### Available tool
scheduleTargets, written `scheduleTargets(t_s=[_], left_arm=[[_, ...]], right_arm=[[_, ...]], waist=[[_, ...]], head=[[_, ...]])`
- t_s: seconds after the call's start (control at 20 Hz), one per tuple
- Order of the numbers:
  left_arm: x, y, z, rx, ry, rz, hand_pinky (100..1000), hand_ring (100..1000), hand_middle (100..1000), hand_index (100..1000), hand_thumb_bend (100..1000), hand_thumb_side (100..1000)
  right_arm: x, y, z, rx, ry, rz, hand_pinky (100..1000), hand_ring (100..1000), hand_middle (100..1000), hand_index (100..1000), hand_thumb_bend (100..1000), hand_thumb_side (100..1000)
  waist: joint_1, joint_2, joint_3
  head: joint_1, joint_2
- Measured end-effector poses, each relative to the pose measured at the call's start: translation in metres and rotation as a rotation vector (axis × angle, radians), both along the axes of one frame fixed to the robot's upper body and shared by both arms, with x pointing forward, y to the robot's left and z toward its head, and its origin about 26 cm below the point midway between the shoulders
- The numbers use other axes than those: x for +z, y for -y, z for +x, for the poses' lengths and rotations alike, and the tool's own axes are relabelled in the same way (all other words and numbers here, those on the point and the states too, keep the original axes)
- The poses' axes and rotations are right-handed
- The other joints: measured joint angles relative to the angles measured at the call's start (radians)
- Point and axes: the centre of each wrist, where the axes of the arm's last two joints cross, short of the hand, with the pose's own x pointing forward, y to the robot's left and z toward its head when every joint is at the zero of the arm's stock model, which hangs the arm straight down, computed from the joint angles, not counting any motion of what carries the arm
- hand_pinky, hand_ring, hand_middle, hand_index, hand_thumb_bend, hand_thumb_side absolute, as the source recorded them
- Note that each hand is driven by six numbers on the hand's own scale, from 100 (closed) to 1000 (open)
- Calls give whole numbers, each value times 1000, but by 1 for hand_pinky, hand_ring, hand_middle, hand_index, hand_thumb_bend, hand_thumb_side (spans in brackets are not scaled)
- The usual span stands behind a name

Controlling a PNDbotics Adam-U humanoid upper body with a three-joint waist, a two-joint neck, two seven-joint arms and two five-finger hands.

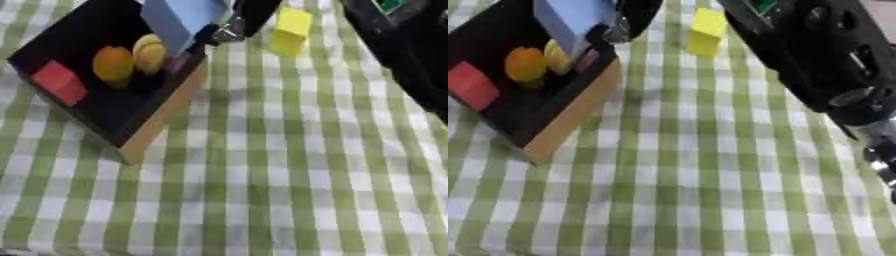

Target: Pick up objects on the table and place them in the box.

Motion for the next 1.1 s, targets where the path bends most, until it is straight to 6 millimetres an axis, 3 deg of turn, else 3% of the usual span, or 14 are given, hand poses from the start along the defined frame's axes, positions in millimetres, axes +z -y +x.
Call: scheduleTargets(t_s=[0.3, 0.55, 0.8, 1.1], left_arm=[[4, 3, 0, -15, 16, 7, 788, 793, 756, 811, 352, 681], [5, 3, 0, -22, 20, 7, 788, 793, 756, 811, 352, 681], [5, 3, 0, -23, 19, 6, 788, 793, 756, 811, 351, 682], [5, 3, 0, -23, 19, 6, 788, 794, 756, 812, 352, 682]], right_arm=[[-13, -24, 23, 17, 1, -9, 820, 772, 445, 702, 160, 100], [-26, -38, 38, 23, 13, -35, 834, 824, 573, 816, 252, 100], [-36, -40, 49, 19, 28, -98, 859, 870, 673, 888, 318, 145], [-38, -38, 54, 17, 36, -110, 878, 886, 713, 911, 379, 170]], waist=[[-11, 11, 21], [-17, 11, 33], [-21, 11, 34], [-21, 11, 33]], head=[[-30, -17], [-52, -26], [-58, -26], [-56, -26]])
